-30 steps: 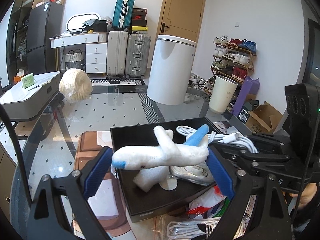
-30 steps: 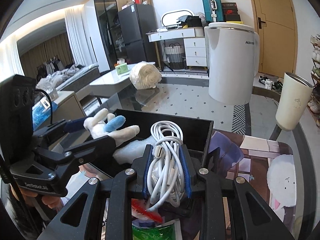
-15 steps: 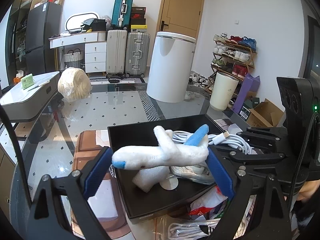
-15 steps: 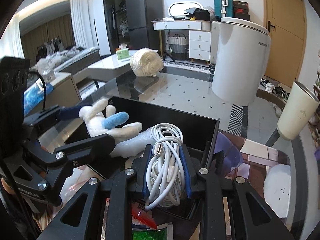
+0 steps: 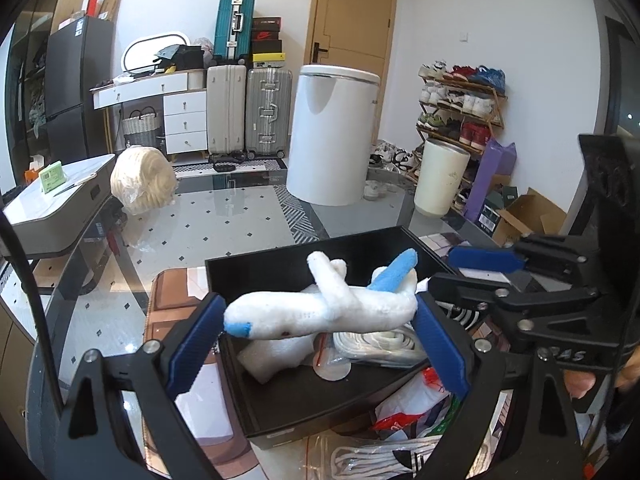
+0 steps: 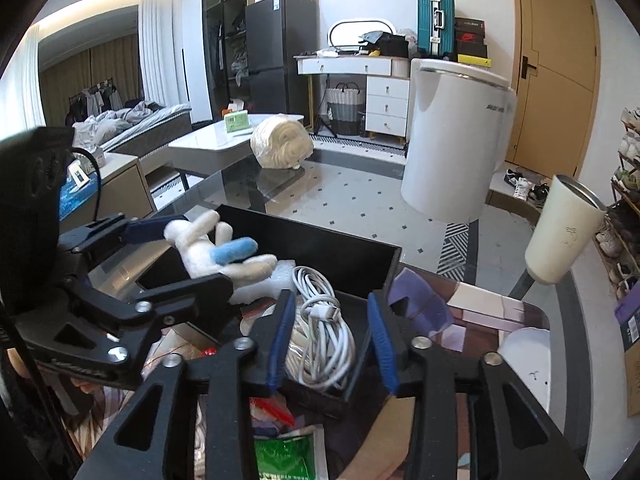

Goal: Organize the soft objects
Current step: 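Open both grippers to drop the plush toy and coiled cable into the box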

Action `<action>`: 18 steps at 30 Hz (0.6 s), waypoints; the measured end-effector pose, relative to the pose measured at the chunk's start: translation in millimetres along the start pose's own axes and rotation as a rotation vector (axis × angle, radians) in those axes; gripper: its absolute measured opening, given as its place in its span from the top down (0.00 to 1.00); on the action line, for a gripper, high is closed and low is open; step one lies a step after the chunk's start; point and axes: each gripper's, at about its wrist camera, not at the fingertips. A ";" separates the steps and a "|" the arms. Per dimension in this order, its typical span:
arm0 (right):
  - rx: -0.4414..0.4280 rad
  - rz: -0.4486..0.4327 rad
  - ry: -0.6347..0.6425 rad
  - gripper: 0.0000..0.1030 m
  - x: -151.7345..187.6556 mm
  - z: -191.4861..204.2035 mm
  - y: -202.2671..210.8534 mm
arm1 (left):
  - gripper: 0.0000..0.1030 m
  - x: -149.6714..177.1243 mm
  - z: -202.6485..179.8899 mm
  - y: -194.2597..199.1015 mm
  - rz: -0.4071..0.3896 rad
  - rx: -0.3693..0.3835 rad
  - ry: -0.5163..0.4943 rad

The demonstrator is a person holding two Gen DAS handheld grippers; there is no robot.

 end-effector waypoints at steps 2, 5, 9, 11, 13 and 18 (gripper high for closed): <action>0.011 -0.014 -0.002 0.53 1.7 -2.1 5.2 | 0.09 -0.2 -2.0 -2.5 0.012 0.001 -0.013; 0.015 -0.026 -0.018 0.48 5.5 -5.1 13.3 | 0.08 0.1 -4.4 -5.0 0.030 -0.019 -0.040; 0.017 -0.054 -0.047 0.26 13.3 -9.5 27.1 | 0.01 1.1 -8.0 -4.4 0.046 -0.030 -0.061; 0.013 -0.078 -0.069 0.19 16.3 -11.1 33.9 | 0.00 1.4 -8.6 -3.0 0.051 -0.030 -0.062; 0.009 -0.087 -0.086 0.18 20.2 -12.6 39.7 | 0.00 1.7 -9.3 -0.5 0.051 -0.032 -0.062; 0.000 -0.089 -0.120 0.08 28.0 -15.9 48.1 | 0.00 2.5 -11.9 6.1 0.042 -0.036 -0.061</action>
Point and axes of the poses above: each gripper's, at about its wrist camera, not at the fingertips, and y roughly against the way its jaws point, z to its left, x to its underside, and after that the axes turned 5 degrees about -y, right-handed
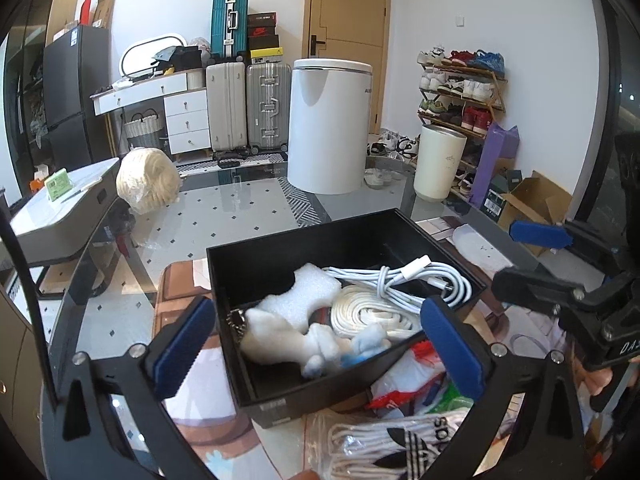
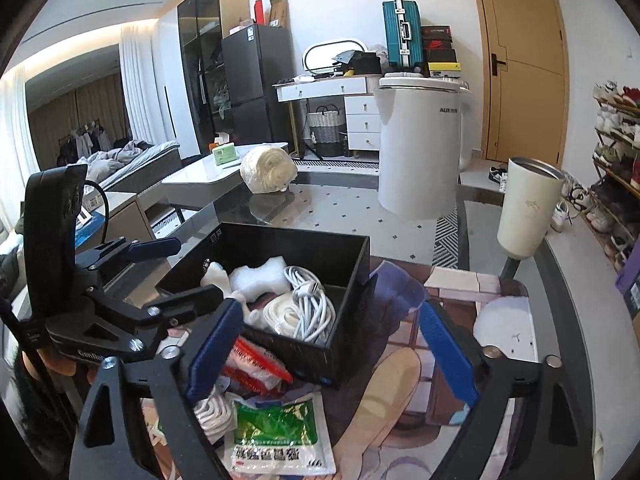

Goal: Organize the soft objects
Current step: 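Move the right gripper to the green packet while the left moves to the adidas bag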

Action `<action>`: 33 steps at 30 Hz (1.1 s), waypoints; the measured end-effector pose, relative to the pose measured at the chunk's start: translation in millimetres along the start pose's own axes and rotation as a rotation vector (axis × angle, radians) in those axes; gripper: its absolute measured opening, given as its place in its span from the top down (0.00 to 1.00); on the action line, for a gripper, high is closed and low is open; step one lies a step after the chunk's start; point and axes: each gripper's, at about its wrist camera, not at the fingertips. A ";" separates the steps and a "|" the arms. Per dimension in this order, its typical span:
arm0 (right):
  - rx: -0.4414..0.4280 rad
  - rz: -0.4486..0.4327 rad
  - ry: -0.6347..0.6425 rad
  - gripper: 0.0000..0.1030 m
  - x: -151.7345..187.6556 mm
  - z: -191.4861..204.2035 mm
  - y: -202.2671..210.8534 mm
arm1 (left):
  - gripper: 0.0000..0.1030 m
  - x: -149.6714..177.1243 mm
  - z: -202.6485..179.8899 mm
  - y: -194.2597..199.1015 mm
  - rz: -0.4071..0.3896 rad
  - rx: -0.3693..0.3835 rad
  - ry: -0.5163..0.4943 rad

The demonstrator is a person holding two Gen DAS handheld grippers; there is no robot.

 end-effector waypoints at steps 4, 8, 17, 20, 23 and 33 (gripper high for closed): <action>-0.014 0.006 -0.017 0.02 7.9 -2.0 8.8 | 0.00 2.9 2.0 11.9 -0.013 0.020 0.030; -0.026 0.007 -0.033 0.01 13.7 -2.5 18.5 | 0.00 9.1 -0.5 27.5 -0.029 0.012 0.024; -0.026 0.040 -0.029 0.01 34.9 2.6 31.3 | 0.00 32.0 -4.5 54.6 -0.028 0.013 0.026; -0.023 0.058 -0.014 0.01 42.0 5.3 32.9 | 0.00 38.9 -6.6 60.6 -0.025 0.006 0.027; -0.018 0.077 -0.002 0.01 49.1 7.5 33.4 | 0.00 45.3 -5.5 65.2 -0.022 0.011 0.041; 0.006 0.150 0.014 0.01 65.4 8.5 25.9 | 0.00 67.2 -7.1 71.1 0.009 0.012 0.043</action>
Point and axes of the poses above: each gripper's, at about its wrist camera, not at the fingertips, and y roughly against the way its jaws point, z to its left, x to its underside, and after that the axes turned 5 degrees about -y, right-handed
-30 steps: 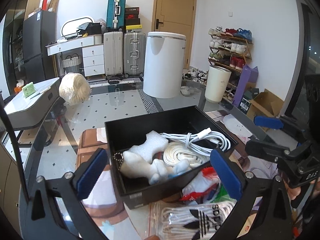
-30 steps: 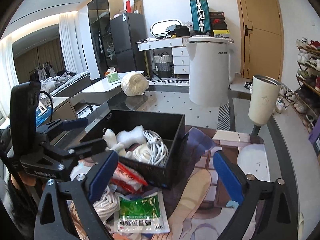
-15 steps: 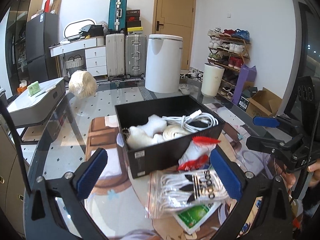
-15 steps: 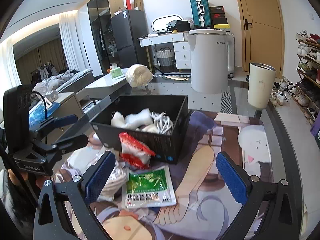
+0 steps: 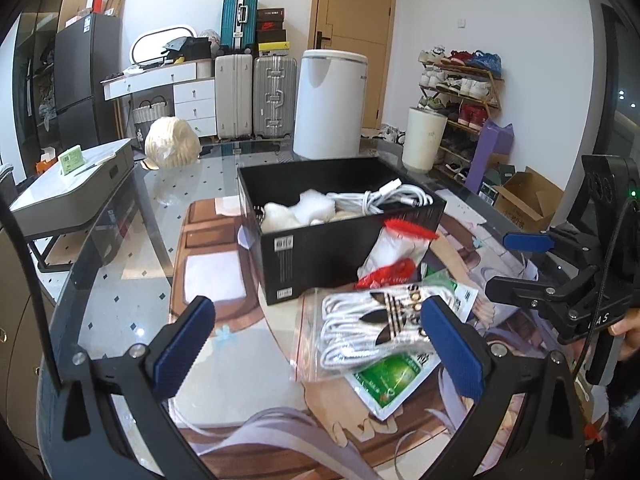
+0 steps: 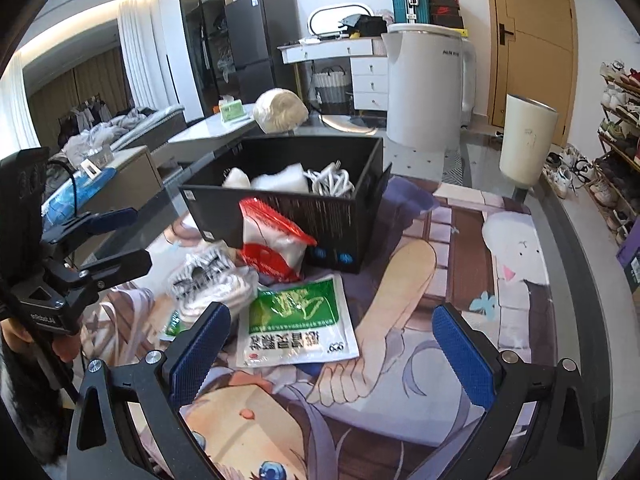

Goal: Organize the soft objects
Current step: 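Move the right gripper to the green packet while the left moves to the adidas bag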

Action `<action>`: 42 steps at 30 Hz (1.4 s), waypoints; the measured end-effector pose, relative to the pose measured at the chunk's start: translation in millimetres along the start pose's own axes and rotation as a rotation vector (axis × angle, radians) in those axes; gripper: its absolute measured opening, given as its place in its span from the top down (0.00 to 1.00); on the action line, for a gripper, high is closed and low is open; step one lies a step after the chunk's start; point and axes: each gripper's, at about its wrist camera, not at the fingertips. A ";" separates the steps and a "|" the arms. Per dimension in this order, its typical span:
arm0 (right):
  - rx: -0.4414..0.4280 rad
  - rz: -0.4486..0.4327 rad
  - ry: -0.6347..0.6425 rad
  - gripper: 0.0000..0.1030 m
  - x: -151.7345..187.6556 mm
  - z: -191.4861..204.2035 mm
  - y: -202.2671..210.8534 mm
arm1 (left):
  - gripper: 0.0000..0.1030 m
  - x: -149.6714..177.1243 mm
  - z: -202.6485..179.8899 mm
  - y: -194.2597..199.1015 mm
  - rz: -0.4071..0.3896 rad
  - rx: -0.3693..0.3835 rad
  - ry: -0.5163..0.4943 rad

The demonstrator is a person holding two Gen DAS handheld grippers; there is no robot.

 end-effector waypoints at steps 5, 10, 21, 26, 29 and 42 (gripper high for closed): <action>0.004 0.045 -0.005 0.01 2.6 -1.2 -9.7 | 0.00 5.2 0.4 -4.3 0.015 -0.002 0.004; 0.003 0.084 -0.007 0.01 4.8 -0.4 -20.6 | 0.00 9.4 0.4 -6.8 0.022 0.001 0.004; -0.004 0.143 0.042 0.01 6.6 13.7 -42.3 | 0.00 17.3 -3.9 -12.2 0.044 0.010 -0.014; -0.005 0.169 0.048 0.01 5.1 15.2 -53.1 | 0.00 20.2 -4.7 -12.9 0.047 0.018 -0.014; -0.003 0.182 0.054 0.01 4.9 17.1 -58.3 | 0.00 20.4 -5.1 -13.0 0.048 0.022 -0.016; 0.037 0.203 0.106 0.01 3.1 27.8 -73.7 | 0.00 21.0 -3.8 -14.8 0.054 0.023 -0.012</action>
Point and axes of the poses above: each gripper's, at about its wrist camera, not at the fingertips, and y roughly against the way its jaws point, z to its left, x to its underside, and after that the axes turned 5 degrees about -y, right-handed
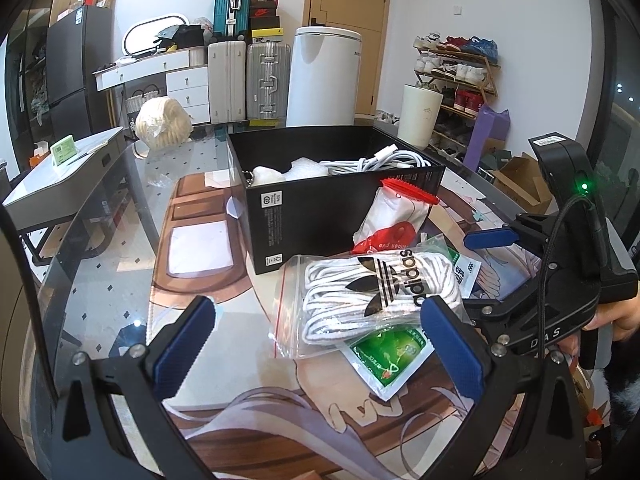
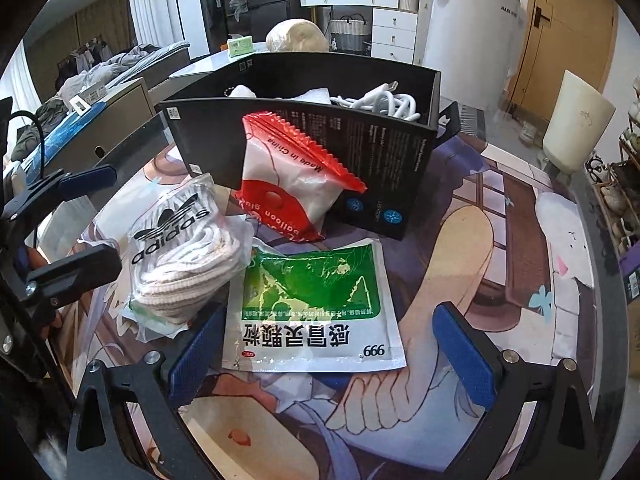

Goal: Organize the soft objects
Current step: 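Move the right gripper to the green packet while the left moves to the adidas bag, then grasp the green printed packet with the right gripper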

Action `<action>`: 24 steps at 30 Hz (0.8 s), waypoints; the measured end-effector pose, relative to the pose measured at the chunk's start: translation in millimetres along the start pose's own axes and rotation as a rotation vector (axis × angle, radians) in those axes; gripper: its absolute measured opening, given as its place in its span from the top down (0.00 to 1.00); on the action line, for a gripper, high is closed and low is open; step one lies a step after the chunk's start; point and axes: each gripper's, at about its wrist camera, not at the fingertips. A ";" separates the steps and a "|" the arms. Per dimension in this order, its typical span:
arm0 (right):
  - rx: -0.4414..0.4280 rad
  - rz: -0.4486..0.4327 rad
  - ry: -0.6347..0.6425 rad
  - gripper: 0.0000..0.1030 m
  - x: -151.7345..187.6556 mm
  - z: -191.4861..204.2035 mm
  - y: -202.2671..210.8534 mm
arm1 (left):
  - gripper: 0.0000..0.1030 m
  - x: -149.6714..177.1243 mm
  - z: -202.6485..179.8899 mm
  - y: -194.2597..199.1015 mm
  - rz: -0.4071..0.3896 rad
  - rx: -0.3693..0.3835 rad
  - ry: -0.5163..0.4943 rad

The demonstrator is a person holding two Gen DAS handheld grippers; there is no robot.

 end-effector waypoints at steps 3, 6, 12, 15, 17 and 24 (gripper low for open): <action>0.000 0.006 0.001 0.01 -1.9 -1.1 -1.5 | 0.00 0.2 -0.6 0.1 -0.001 0.000 0.000; 0.001 0.001 0.001 0.01 -4.0 -1.2 -3.2 | 0.00 0.4 -1.5 0.2 -0.002 -0.003 0.000; -0.005 -0.021 0.008 0.22 0.1 -7.4 3.9 | 0.00 0.5 -2.9 -0.1 -0.003 -0.004 -0.002; -0.008 -0.027 0.008 0.30 1.7 -9.2 6.8 | 0.00 0.3 -3.0 -0.5 0.000 -0.006 0.000; -0.009 -0.031 0.007 0.35 4.0 -11.0 8.8 | 0.00 -0.2 -3.3 -1.0 0.002 -0.009 0.000; 0.006 -0.050 -0.010 0.47 13.4 -17.3 18.5 | 0.00 0.2 -5.0 -2.8 0.005 -0.006 -0.011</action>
Point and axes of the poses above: each gripper's, at about its wrist camera, not at the fingertips, and y roughly against the way its jaws point, z to its left, x to its underside, and after that the axes turned 5 degrees about -y, right-handed
